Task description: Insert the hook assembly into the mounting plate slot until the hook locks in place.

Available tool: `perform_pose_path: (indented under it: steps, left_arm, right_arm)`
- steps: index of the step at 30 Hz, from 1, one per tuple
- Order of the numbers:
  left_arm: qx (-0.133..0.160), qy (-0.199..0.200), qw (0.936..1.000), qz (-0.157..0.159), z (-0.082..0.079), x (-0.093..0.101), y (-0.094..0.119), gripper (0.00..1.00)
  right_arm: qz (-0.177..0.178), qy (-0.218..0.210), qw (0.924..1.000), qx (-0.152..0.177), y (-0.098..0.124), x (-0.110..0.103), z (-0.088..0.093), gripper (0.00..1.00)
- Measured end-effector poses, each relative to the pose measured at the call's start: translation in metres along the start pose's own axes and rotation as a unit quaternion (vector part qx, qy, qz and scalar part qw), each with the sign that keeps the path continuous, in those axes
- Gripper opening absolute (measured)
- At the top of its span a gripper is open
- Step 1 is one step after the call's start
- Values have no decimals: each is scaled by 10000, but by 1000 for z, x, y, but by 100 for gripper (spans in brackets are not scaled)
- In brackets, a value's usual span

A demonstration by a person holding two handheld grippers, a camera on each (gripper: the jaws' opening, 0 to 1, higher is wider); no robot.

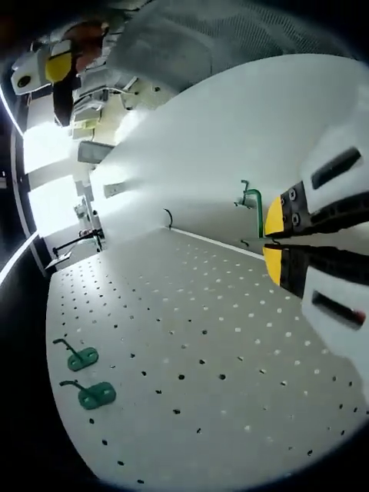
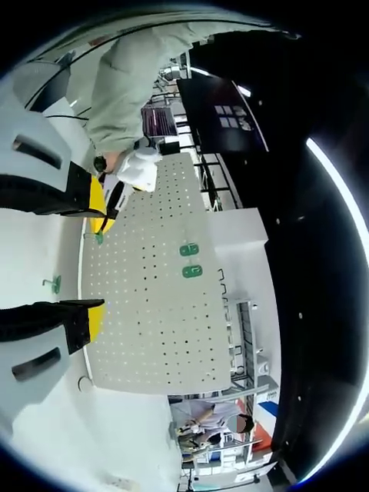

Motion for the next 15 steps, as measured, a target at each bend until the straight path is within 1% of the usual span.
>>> perform_pose_path:
  steps: [6, 7, 15]
  left_arm:
    - [238, 39, 9997, -56, -11, 13, 11, 4]
    - [314, 70, 9995, -78, -14, 15, 14, 4]
    - [624, 244, 9975, -204, -24, 24, 25, 4]
  right_arm:
    - [-8, -7, 10000, 70, 1, 0, -4, 41]
    - [-15, -7, 10000, 81, 1, -1, -4, 41]
    - [-49, 1, 9999, 145, 2, -4, -9, 41]
Point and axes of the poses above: the point that each gripper's makers call its tool centre point, and the gripper's own axes: y roughly backward along the fingers, x roughly to its right, z roughly out of its underside, the point moved 3 cm from there along y, roughly backward along the fingers, and after that the axes turned 12 degrees about y, right-handed, at the moved point
